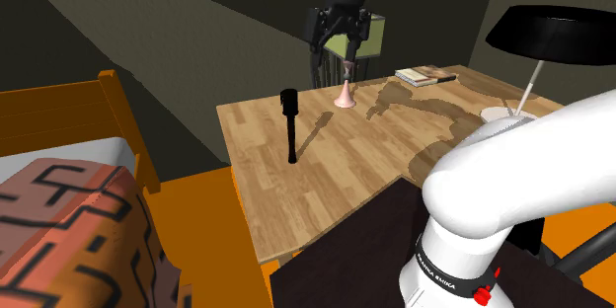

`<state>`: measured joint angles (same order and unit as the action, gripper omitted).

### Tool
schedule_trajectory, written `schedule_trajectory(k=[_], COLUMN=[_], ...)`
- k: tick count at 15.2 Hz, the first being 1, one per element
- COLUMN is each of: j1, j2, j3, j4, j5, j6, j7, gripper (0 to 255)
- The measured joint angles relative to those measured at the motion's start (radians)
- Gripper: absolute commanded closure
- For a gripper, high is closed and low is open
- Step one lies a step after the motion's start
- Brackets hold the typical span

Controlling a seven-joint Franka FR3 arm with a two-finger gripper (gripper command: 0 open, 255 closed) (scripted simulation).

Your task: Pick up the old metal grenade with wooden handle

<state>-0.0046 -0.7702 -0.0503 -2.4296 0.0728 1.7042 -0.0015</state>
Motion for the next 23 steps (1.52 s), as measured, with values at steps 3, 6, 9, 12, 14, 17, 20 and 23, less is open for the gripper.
schedule_trajectory(k=[3,6,9,12,14,17,20,23], j1=[-0.002,-0.005,-0.004,-0.003,-0.001,0.003,0.002,0.004], j2=[0.032,0.117,0.209,0.311,0.377,0.495,0.602,0.720], j3=[-0.009,-0.031,-0.049,-0.070,-0.082,-0.104,-0.125,-0.137], j4=[-0.003,-0.005,0.000,0.036,0.048,0.102,0.159,0.224], j5=[-0.004,-0.011,-0.011,-0.007,0.000,0.018,0.043,0.079], j6=[0.039,0.137,0.237,0.318,0.379,0.456,0.518,0.580], j7=[-0.014,-0.046,-0.075,-0.107,-0.129,-0.169,-0.215,-0.259], gripper=[0,0,0,0,0,0,0,0])
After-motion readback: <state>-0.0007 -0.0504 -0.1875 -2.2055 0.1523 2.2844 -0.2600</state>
